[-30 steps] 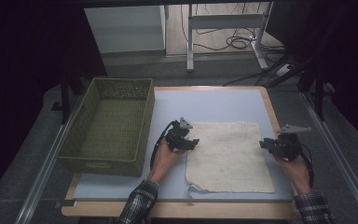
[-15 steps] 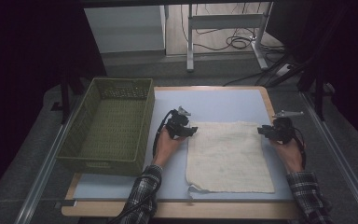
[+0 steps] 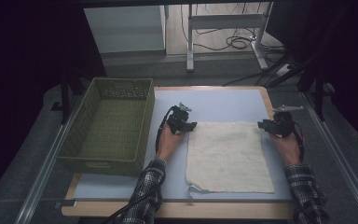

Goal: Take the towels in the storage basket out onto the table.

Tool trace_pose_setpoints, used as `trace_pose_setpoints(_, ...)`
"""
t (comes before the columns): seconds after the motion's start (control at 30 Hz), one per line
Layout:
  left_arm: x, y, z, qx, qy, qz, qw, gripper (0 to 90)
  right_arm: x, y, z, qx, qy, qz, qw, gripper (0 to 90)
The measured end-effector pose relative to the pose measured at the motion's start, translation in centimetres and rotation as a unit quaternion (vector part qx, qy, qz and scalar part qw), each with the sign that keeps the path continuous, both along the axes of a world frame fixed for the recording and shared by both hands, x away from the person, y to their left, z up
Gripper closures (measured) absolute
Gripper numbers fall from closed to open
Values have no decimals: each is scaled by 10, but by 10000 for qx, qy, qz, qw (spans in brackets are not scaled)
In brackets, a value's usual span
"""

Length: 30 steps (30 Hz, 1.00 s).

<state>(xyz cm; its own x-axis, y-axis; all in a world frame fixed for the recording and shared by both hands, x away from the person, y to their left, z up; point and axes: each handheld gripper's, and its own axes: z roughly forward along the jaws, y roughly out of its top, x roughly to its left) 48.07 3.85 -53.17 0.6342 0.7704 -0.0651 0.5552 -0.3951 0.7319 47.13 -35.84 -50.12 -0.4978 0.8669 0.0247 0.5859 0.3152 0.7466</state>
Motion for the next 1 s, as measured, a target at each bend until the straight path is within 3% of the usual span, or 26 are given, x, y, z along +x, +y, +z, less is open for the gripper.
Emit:
trace_pose_setpoints(0.1,1,-2,-5,89,-40,55,9999,443,5,4,-3,-80,25,54,10000,619)
trace_pose_setpoints(0.27,1,-1,-7,-19,-58,42,10000,457,13,11,-14,-401,103,137,9990,606)
trace_pose_setpoints(0.3,0,-1,-7,-53,-50,11,10000,500,14,10,-14,-328,117,161,9993,632)
trace_pose_setpoints(0.4,-1,-1,-6,-190,57,-116,9997,772,14,12,-12,-250,280,220,9991,851)
trace_pose_setpoints(0.43,-1,-2,-6,-203,97,-194,9996,836,14,14,-12,-259,320,240,9989,864)
trace_pose_setpoints(0.53,0,-6,-1,124,-106,-187,9997,887,17,21,-7,-657,269,259,9971,877)
trace_pose_setpoints(0.57,2,-5,3,128,-200,-126,9996,889,18,23,-5,-756,227,262,9965,878)
trace_pose_setpoints(0.7,14,2,21,79,-470,124,9988,889,29,22,15,-530,-65,90,9985,879)
trace_pose_setpoints(0.73,17,3,25,19,-444,149,9989,889,31,21,21,-407,-110,36,9991,879)
trace_pose_setpoints(0.8,18,2,28,43,-432,142,9990,887,36,21,27,-239,-30,-5,9997,878)
trace_pose_setpoints(0.87,17,0,26,151,-477,75,9987,885,37,24,27,-329,0,84,9994,878)
trace_pose_setpoints(1.0,11,2,24,18,-435,33,9990,882,30,21,24,-195,38,176,9996,877)
